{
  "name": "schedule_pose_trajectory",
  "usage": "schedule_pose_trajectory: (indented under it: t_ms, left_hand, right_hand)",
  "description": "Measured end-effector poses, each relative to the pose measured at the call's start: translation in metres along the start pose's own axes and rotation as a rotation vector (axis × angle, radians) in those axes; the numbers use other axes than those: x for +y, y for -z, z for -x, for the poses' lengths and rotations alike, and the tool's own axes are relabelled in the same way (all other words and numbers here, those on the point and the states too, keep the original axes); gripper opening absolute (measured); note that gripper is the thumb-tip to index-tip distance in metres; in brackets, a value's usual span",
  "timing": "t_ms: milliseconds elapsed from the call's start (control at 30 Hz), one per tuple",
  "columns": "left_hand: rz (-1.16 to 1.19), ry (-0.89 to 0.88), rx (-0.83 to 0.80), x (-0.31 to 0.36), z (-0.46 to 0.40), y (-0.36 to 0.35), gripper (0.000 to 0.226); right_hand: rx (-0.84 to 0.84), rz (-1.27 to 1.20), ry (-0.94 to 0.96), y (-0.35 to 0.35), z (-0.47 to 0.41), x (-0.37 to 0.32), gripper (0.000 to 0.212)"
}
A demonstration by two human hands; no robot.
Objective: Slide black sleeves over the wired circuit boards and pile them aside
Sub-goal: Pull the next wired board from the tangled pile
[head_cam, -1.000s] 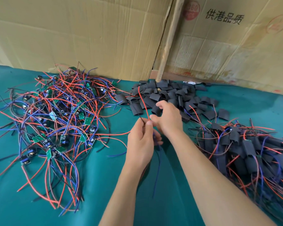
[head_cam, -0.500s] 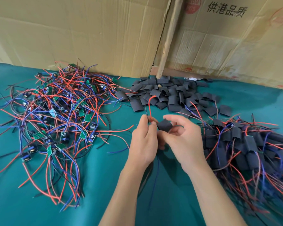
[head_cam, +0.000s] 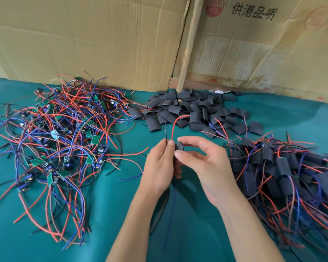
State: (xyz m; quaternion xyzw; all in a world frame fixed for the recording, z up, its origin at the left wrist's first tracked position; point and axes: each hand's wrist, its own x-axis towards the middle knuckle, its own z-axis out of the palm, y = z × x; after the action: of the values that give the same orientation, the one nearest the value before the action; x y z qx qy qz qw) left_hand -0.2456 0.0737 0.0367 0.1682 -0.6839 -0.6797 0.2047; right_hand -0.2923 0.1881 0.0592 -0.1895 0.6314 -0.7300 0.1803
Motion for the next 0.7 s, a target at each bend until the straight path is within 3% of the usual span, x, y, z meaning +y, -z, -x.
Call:
schedule_pose_trajectory:
  t_ms: [200, 467, 700]
  left_hand:
    - [-0.085, -0.04, 0.039, -0.002, 0.0, -0.002, 0.04]
    - [-0.183, -0.225, 0.002, -0.004, 0.006, -0.005, 0.027]
    - [-0.135, -0.258, 0.003, -0.009, 0.002, -0.005, 0.033]
  right_hand:
    - [0.055, 0.06, 0.068, 0.002, -0.001, -0.001, 0.017]
    - [0.364, -0.087, 0.244, 0.017, -0.003, -0.018, 0.017]
    - [0.357, -0.045, 0.236, 0.013, -0.002, -0.017, 0.024]
